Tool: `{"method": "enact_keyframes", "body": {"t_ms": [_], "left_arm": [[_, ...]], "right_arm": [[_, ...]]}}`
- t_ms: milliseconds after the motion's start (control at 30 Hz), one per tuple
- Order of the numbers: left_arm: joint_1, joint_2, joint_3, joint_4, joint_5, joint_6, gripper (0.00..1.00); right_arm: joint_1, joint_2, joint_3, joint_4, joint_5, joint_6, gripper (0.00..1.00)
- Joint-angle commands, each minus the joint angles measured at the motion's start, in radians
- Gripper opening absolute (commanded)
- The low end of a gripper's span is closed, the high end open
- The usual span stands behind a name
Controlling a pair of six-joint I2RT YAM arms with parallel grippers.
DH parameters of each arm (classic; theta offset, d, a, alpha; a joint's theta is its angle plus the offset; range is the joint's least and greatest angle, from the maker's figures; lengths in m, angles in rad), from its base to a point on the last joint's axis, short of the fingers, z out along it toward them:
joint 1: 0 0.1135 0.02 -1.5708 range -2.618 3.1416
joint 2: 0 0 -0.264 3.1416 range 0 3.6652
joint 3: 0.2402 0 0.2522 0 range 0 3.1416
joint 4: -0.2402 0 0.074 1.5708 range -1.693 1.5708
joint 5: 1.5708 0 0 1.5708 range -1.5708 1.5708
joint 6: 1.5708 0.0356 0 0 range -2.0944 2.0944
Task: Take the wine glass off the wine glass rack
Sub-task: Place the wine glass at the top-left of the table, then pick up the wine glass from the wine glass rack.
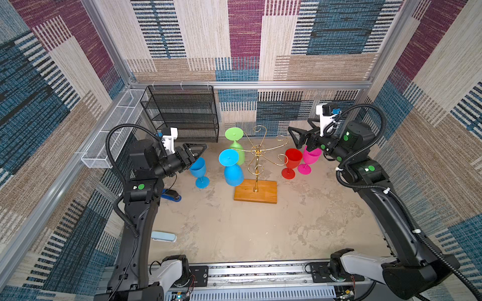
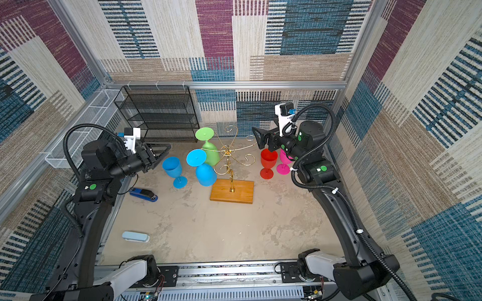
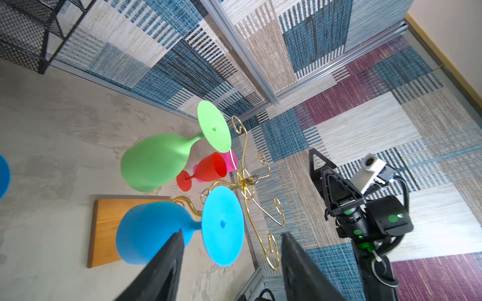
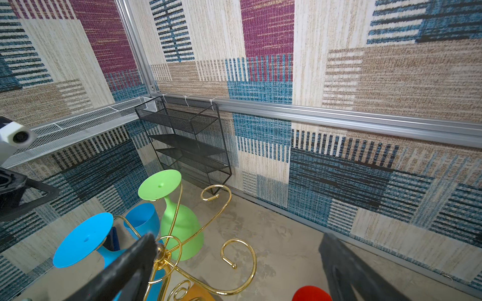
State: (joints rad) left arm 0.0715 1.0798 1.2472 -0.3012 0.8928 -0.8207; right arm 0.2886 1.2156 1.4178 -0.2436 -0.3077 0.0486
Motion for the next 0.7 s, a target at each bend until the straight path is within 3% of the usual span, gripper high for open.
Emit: {"method": "enact_keyframes", "body": {"t_ms": [0, 300, 667], "left_arm": [[-0.012, -0.011, -0.006, 0.053, 0.005, -0.039, 0.58], [-0.128, 0.025, -0.023, -0.011, -0.088, 0.032, 0.55], [-0.208, 0.060, -0.032, -0.087, -0.173, 0.116, 0.52]], "right_arm": [[0.000, -0.014, -0.014, 0.046, -0.023, 0.022, 1.00], [0.000, -0.030, -0.046, 0.061, -0.036, 0.045, 1.00], [0.000, -0.037, -0.054, 0.066, -0.047, 0.056, 1.00]]}}
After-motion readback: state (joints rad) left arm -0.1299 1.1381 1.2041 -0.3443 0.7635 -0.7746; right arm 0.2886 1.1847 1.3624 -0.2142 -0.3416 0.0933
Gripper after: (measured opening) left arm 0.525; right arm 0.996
